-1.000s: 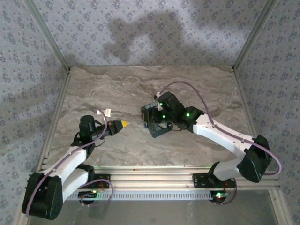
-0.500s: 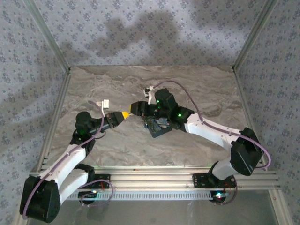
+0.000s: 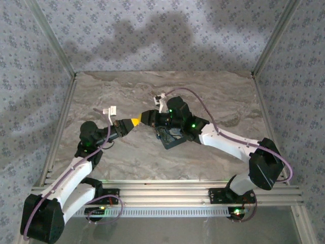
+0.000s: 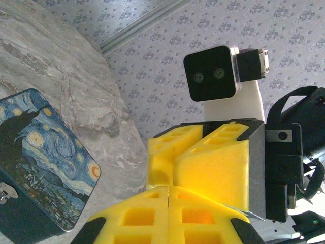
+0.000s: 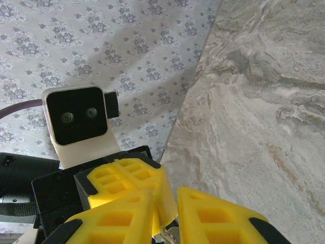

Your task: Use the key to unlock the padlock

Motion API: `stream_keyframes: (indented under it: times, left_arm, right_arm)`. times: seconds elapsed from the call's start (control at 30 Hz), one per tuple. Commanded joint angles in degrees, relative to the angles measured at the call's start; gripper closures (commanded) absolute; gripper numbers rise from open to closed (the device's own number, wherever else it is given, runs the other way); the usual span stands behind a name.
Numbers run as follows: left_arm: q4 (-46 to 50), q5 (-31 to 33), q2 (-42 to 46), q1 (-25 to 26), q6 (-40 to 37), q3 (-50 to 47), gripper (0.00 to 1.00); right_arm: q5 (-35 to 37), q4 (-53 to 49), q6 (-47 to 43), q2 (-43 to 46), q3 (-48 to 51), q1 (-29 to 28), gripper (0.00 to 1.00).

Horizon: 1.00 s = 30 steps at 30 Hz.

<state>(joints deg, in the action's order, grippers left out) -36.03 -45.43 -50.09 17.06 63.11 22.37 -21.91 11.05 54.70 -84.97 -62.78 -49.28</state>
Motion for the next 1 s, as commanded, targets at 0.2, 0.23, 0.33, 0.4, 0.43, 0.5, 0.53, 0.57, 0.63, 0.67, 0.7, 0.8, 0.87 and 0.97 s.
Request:
stream_keyframes:
  times: [0.2, 0.23, 0.33, 0.4, 0.43, 0.5, 0.53, 0.57, 0.63, 0.67, 0.7, 0.8, 0.87, 0.97]
  left_arm:
    - [-1.6, 1.13, 1.48, 0.27, 0.21, 1.32, 1.0]
    - [-1.59, 1.13, 1.44, 0.26, 0.26, 1.36, 1.0]
    - [-1.7, 1.13, 1.31, 0.3, 0.34, 1.45, 1.0]
    - [-1.82, 1.05, 1.39, 0.3, 0.45, 1.45, 1.0]
    - [-1.76, 1.04, 1.47, 0.27, 0.52, 1.45, 1.0]
    - [-1.76, 0.88, 1.57, 0.25, 0.69, 1.45, 1.0]
    - [-1.72, 0.87, 1.66, 0.29, 0.78, 1.44, 1.0]
    - [-1.64, 0.87, 1.74, 0.33, 0.78, 1.38, 1.0]
    - [-1.09, 0.87, 1.91, 0.34, 0.45, 1.36, 1.0]
    - [-0.66, 0.94, 1.96, 0.32, 0.15, 1.28, 1.0]
    - [-0.18, 1.02, 2.09, 0.34, -0.12, 1.2, 1.0]
    - [2.78, 1.35, 2.73, 0.34, -2.23, 1.41, 1.0]
    - [8.57, 1.4, 3.68, 0.36, -6.08, 2.65, 0.84]
    - [23.64, 1.86, 5.3, 0.26, -16.29, 6.7, 0.59]
  right_arm:
    - [-1.25, 4.65, 2.6, 3.2, 4.81, 0.22, 0.79]
    - [-1.66, 4.9, 2.61, 3.23, 4.95, 0.15, 0.78]
    - [-2.04, 5.16, 2.53, 3.06, 4.95, -0.12, 0.77]
    - [-2.18, 5.35, 2.34, 2.92, 4.95, -0.21, 0.8]
    - [-2.17, 5.3, 2.23, 2.88, 4.95, -0.21, 0.83]
    - [-2.34, 5.46, 2.07, 2.75, 4.95, -0.29, 0.91]
    - [-2.52, 5.64, 2.06, 2.68, 4.9, -0.23, 0.98]
    - [-2.6, 5.85, 2.02, 2.68, 4.84, -0.27, 1.0]
    - [-2.61, 5.92, 1.76, 2.79, 4.81, -0.29, 1.0]
    - [-2.62, 5.93, 1.6, 2.83, 4.86, -0.3, 1.0]
    - [-2.59, 5.78, 1.18, 2.99, 4.86, -0.3, 1.0]
    - [-2.18, 4.77, -1.05, 3.62, 4.78, -0.6, 1.0]
    - [-1.53, 2.66, -3.82, 4.23, 4.56, -0.82, 1.0]
    - [-0.32, -5.6, -9.93, 5.08, 2.57, -0.58, 1.0]
